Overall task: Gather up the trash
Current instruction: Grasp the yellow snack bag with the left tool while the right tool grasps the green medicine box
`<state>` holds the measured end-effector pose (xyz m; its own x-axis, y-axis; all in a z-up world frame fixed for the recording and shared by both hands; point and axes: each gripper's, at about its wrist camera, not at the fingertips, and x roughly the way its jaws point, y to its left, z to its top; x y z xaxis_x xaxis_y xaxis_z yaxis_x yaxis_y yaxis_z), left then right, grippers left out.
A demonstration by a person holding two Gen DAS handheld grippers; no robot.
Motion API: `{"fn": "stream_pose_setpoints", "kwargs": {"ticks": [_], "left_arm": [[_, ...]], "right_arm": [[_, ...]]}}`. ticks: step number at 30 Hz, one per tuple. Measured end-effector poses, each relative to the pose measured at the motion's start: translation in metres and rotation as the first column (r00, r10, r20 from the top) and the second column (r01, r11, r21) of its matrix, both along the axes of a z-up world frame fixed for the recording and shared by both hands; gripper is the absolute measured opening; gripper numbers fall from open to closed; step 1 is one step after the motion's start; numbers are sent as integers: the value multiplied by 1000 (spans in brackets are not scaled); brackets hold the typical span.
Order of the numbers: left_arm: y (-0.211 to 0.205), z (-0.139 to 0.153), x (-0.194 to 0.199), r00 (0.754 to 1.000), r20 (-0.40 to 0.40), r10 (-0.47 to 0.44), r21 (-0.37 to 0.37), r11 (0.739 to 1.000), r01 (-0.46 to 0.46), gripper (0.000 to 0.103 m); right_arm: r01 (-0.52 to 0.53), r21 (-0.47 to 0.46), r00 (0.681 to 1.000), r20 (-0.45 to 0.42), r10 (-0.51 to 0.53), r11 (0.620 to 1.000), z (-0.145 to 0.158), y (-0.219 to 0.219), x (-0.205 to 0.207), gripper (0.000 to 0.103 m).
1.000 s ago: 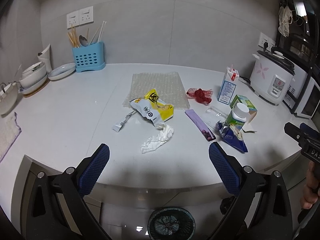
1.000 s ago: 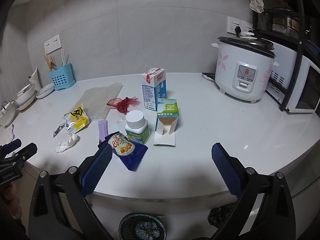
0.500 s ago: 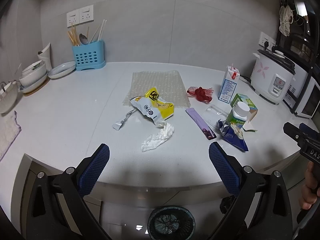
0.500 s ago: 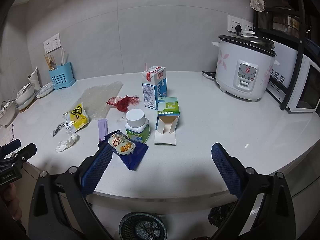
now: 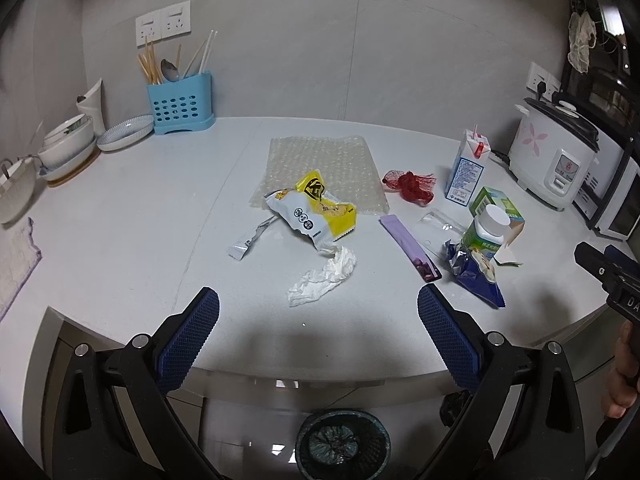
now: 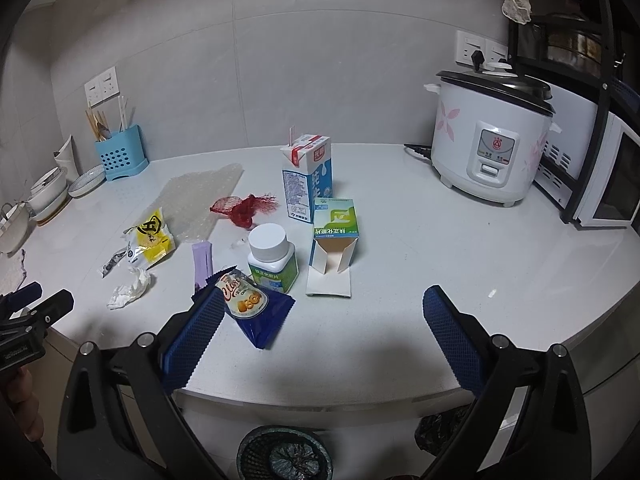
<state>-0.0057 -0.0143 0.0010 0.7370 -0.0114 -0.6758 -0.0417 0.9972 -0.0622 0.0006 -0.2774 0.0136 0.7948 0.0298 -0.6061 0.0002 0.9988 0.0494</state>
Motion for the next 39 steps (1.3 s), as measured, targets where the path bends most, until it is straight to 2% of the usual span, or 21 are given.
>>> {"fn": "stream_pose_setpoints", "kwargs": {"ticks": [9, 19, 25, 31, 34, 39], "left_arm": [[12, -7, 51, 997, -69, 26, -6, 1000, -26, 97], [21, -20, 129, 988, -150, 44, 0, 999, -45, 97], [19, -38, 169, 976, -202, 78, 21, 997, -76, 97], [18, -58, 187, 964, -249, 97, 20, 995, -95, 97], [21, -65, 193, 959, -264, 104, 0, 994, -108, 96], [23, -71, 199, 950, -290, 114, -2, 993, -119, 87]], "right_arm": [[20, -22, 998, -64, -21, 1000, 0, -9, 63, 95], [-7, -15, 985, -174, 4, 1000, -27, -11, 134, 94], [-17, -11, 975, -223, 14, 1000, -41, -11, 160, 91], [-3, -3, 964, -265, 2, 1000, -56, -10, 177, 88], [7, 36, 962, -272, 3, 999, -57, -15, 181, 86], [25, 68, 959, -284, -5, 997, -56, -17, 187, 77]]}}
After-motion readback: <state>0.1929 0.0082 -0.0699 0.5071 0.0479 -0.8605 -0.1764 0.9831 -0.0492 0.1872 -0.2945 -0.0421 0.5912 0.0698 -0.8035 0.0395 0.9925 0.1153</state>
